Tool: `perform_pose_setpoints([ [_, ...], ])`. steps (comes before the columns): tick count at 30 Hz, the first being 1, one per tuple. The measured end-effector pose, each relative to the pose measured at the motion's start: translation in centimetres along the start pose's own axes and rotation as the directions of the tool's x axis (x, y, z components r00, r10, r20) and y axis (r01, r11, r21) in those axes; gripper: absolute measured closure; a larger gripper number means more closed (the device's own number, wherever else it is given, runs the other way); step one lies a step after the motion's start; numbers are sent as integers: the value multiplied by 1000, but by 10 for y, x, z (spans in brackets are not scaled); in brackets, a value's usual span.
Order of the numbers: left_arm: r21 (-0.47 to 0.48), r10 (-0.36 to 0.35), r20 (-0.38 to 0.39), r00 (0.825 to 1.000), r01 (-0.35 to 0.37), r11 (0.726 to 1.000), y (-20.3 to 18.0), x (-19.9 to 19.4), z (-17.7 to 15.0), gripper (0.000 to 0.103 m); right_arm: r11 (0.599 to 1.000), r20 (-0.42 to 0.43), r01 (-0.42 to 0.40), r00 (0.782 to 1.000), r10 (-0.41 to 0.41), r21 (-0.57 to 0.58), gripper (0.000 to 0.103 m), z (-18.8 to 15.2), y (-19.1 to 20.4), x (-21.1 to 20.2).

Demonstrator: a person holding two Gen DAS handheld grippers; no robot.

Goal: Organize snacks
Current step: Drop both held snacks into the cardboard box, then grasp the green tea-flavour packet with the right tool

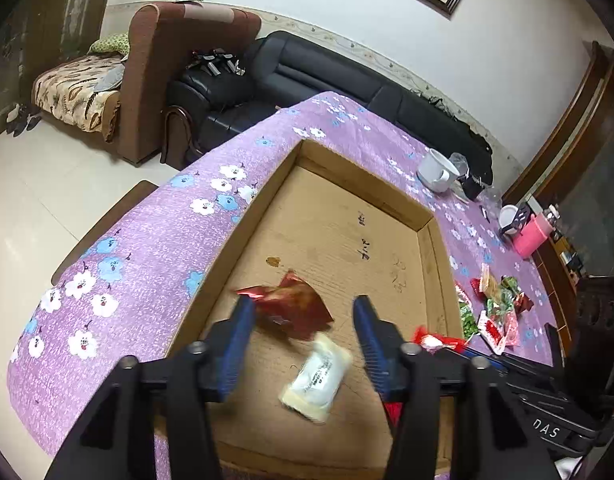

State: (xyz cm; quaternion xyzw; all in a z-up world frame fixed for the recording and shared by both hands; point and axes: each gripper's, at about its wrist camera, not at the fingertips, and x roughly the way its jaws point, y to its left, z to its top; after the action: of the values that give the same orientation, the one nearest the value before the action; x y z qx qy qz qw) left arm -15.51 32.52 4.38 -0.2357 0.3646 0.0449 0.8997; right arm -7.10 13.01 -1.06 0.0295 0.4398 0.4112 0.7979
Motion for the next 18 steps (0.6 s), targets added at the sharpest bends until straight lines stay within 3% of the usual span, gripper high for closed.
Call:
perform_pose_setpoints([
  [5,-29,-29,23,999,29,999,-1,-13,1,42,998,85,15,996,-19,54,74,4,-23,-36],
  [8,-15,-45,54,998,46,999,-8,-24,0,38,991,126,72,988,-86,115,72,4,-55,-62],
  [13,23,-77,56,995,76,997,-29,-24,-7,37,967,116,144,978,-171,211,73,-2,-99,-75],
  [18,87,-116,6,993,115,989,-56,-15,-17,37,978,63,168,982,-177,122,70,8,-93,-52],
])
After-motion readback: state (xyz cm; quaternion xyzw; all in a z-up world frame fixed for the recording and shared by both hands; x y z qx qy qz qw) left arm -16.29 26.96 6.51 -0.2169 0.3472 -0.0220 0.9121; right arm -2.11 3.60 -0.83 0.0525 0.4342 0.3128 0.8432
